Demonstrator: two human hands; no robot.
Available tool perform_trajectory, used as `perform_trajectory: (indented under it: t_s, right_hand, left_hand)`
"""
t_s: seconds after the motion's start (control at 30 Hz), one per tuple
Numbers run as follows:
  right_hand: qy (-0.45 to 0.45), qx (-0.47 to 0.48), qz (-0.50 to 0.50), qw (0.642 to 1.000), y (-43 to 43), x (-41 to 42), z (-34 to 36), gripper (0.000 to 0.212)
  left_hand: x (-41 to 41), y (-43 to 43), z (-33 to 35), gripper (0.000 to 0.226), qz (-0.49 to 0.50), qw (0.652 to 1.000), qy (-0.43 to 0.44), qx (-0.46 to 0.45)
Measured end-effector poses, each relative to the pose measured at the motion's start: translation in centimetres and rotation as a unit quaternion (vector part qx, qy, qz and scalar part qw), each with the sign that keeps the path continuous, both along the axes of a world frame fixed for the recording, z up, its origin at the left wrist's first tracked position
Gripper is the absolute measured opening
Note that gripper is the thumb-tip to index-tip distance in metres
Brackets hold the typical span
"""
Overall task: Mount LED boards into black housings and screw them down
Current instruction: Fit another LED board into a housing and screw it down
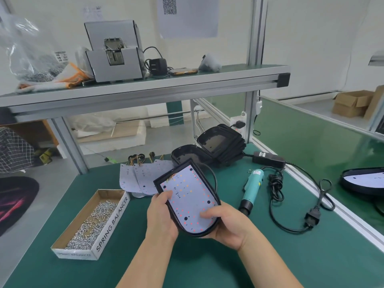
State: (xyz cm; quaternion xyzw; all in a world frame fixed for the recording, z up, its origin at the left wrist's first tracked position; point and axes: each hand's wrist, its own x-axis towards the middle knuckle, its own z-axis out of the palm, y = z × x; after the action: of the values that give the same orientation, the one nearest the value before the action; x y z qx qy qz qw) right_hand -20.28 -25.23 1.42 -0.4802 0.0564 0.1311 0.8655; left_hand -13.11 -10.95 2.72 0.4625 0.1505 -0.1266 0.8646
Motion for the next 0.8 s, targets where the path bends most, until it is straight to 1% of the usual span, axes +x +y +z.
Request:
perform_trajectory:
  t_s: [0.1,0.17,0.23,0.3,0.37,0.43,0.47,0.53,0.6,0.67,0.73,0.8]
  right_hand:
    - [-0.007,-0.003,0.002,1.0,-0.7,-1.1,0.2,0.063]
    - [-0.019,-0.002,-0.01,1.0,-1.0,-2.0,0.3,0.063]
    - [-0.014,-0.021,-0.054,0.998,-1.3,-2.7,0.4,0.059]
    - [-0.007,-0.05,-0.101,0.994,-1.9,-3.3,0.6,0.051]
    - [-0.01,-0.082,-0.139,0.987,-2.8,-3.9,0.9,0.048]
    - [-0.013,-0.104,-0.181,0.978,-4.1,-4.6,1.2,0.048]
    - [-0.014,-0.111,-0.202,0.973,-4.7,-4.8,1.4,0.048]
    - [-0.015,-0.128,-0.244,0.961,-6.2,-5.4,1.9,0.049]
    - [-0.022,-0.151,-0.284,0.947,-7.8,-6.1,2.4,0.051]
    - [-0.027,-0.176,-0.321,0.93,-9.5,-7.3,3.1,0.056]
    - [-0.021,-0.223,-0.367,0.903,-11.6,-8.7,3.5,0.053]
    - [-0.009,-0.274,-0.416,0.867,-14.0,-10.0,3.6,0.046]
  left_hand:
    - [-0.7,-0.5,-0.2,0.023,-0.007,0.999,-0.029,0.01]
    - [-1.1,-1.0,-0.2,0.019,-0.028,0.997,-0.061,0.024]
    - [-1.3,-1.8,0.3,0.021,-0.066,0.991,-0.107,0.045]
    - [-1.4,-2.8,0.9,0.023,-0.106,0.98,-0.141,0.094]
    - [-1.7,-3.5,1.2,0.032,-0.128,0.97,-0.154,0.134]
    - [-2.1,-3.9,0.7,0.043,-0.128,0.963,-0.159,0.177]
    - [-2.2,-4.0,0.1,0.044,-0.128,0.954,-0.168,0.214]
    - [-2.7,-3.8,-1.6,0.037,-0.143,0.922,-0.192,0.303]
    - [-3.0,-3.4,-3.5,0.03,-0.158,0.883,-0.22,0.383]
    - [-2.8,-3.3,-5.0,0.021,-0.151,0.837,-0.256,0.459]
    - [-2.7,-3.6,-5.4,0.016,-0.143,0.807,-0.277,0.502]
    - [-2.5,-4.1,-5.9,0.014,-0.137,0.79,-0.29,0.523]
